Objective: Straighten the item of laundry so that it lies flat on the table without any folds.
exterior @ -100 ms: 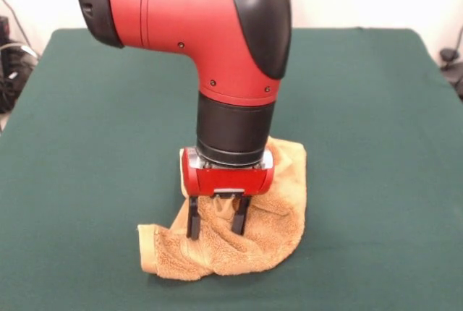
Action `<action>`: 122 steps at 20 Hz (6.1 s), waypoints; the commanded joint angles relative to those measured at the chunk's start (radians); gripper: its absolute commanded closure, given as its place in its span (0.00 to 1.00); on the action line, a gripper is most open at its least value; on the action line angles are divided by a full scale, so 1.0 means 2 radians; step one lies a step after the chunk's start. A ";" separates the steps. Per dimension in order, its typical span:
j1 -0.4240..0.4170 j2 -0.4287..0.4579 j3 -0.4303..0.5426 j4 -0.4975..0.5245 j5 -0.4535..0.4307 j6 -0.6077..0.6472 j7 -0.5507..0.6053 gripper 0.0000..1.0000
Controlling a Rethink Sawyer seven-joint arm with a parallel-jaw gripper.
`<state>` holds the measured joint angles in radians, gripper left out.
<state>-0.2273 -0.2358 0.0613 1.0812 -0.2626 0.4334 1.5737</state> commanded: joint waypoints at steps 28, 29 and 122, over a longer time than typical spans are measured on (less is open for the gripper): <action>0.037 -0.113 0.011 0.095 0.062 0.119 0.083 0.00; 0.036 -0.112 0.011 0.095 0.063 0.116 0.085 0.00; -0.026 -0.077 0.048 0.136 0.099 0.057 0.070 0.00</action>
<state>-0.2944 -0.4231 0.0603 1.2239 -0.1020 0.5702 1.5737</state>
